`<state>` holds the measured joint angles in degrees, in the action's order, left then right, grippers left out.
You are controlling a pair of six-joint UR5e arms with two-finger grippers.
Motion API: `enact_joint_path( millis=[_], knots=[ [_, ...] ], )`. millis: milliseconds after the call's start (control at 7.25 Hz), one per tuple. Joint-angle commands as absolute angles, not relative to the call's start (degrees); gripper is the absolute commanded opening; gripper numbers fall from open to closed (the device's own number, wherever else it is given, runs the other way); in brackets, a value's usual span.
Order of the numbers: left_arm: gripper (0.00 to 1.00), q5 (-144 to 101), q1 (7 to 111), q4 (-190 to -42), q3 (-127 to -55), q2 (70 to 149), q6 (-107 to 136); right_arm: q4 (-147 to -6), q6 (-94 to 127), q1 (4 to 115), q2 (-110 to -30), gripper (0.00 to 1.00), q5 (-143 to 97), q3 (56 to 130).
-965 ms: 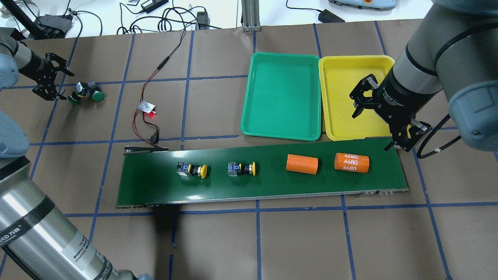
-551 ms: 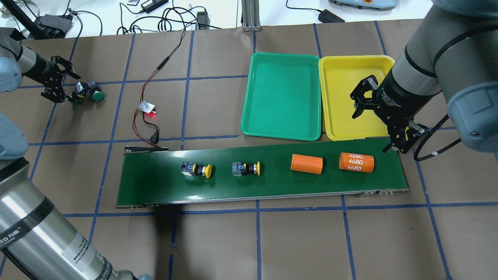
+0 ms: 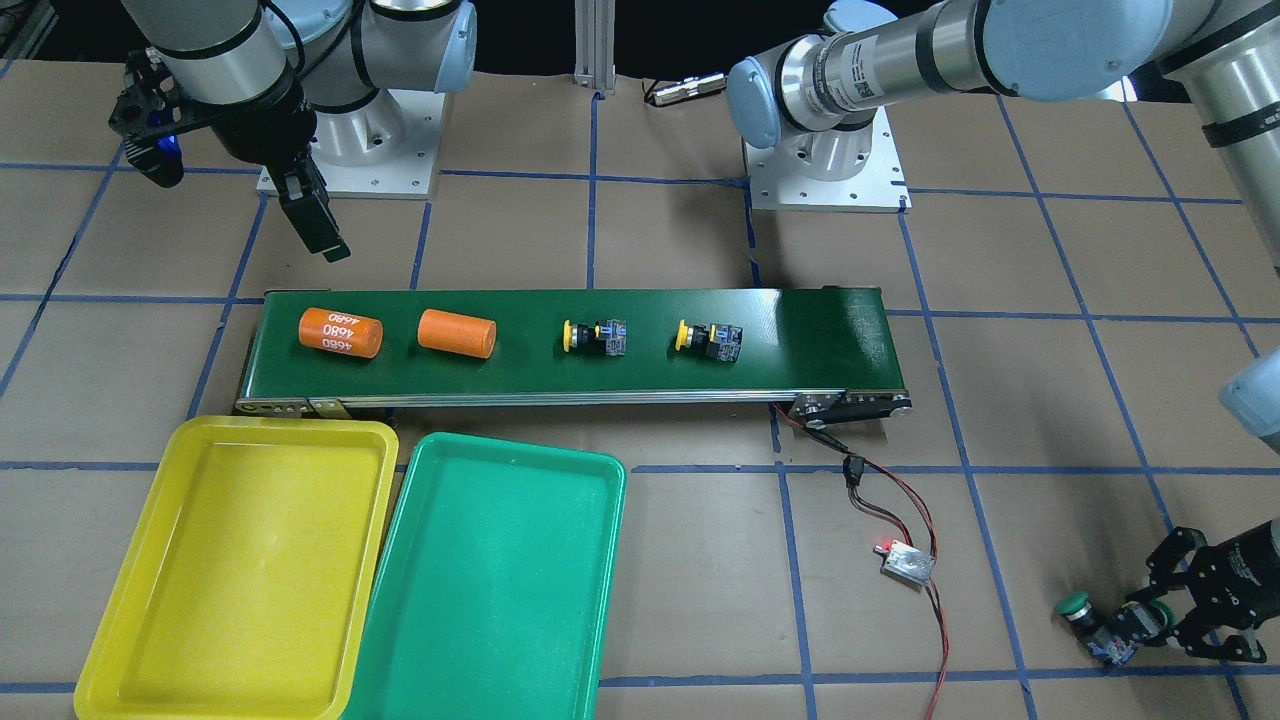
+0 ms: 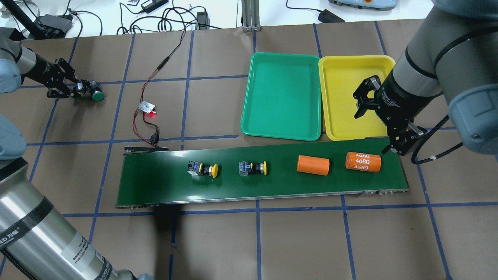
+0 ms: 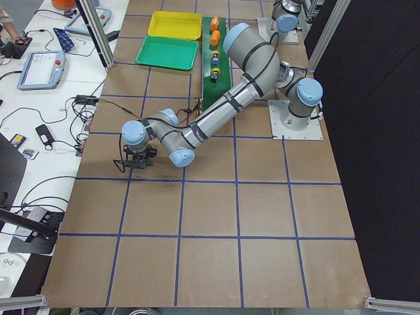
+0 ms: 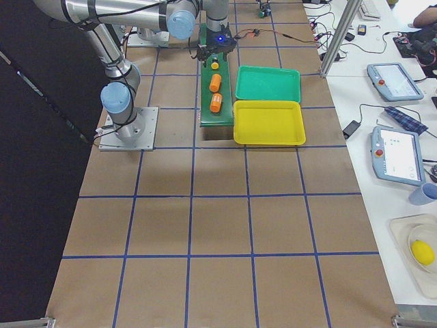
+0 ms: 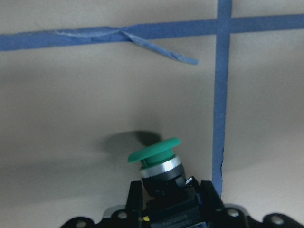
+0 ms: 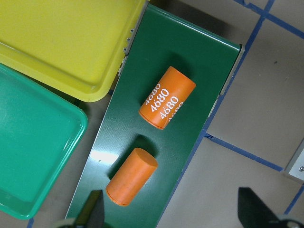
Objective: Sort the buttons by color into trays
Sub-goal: 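Place the green-capped button on the belt while the right gripper grasps the orange cylinder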
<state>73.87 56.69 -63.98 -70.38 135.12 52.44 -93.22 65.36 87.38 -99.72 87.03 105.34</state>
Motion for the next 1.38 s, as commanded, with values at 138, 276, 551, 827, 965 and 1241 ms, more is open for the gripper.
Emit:
enact_joint_path(
  millis=[138,276,551,827,965,1241],
  knots=[
    [0.26,73.7,57.6,-69.8,-70.7,129.9,53.3,-93.3,76.9,88.5,-99.9,1.0,86.6,105.5],
    [0.26,78.7,59.0,-74.2,-72.1,125.7,53.5,-93.3,77.0,88.5,-99.3,1.0,86.5,105.5],
    [0.26,82.8,65.1,-74.7,-83.7,115.6,57.5,-93.4,81.6,88.6,-99.7,1.0,86.2,107.4],
    [0.26,84.3,68.9,-74.1,-97.7,105.6,63.6,-94.2,80.2,89.6,-99.0,1.0,86.3,108.1],
    [0.26,85.2,72.0,-74.0,-102.1,101.9,65.5,-96.5,80.6,91.0,-98.1,1.0,86.3,108.2],
    [0.26,85.2,81.0,-73.8,-109.6,96.9,75.1,-101.0,81.2,94.6,-95.4,1.0,86.2,108.1]
  ],
)
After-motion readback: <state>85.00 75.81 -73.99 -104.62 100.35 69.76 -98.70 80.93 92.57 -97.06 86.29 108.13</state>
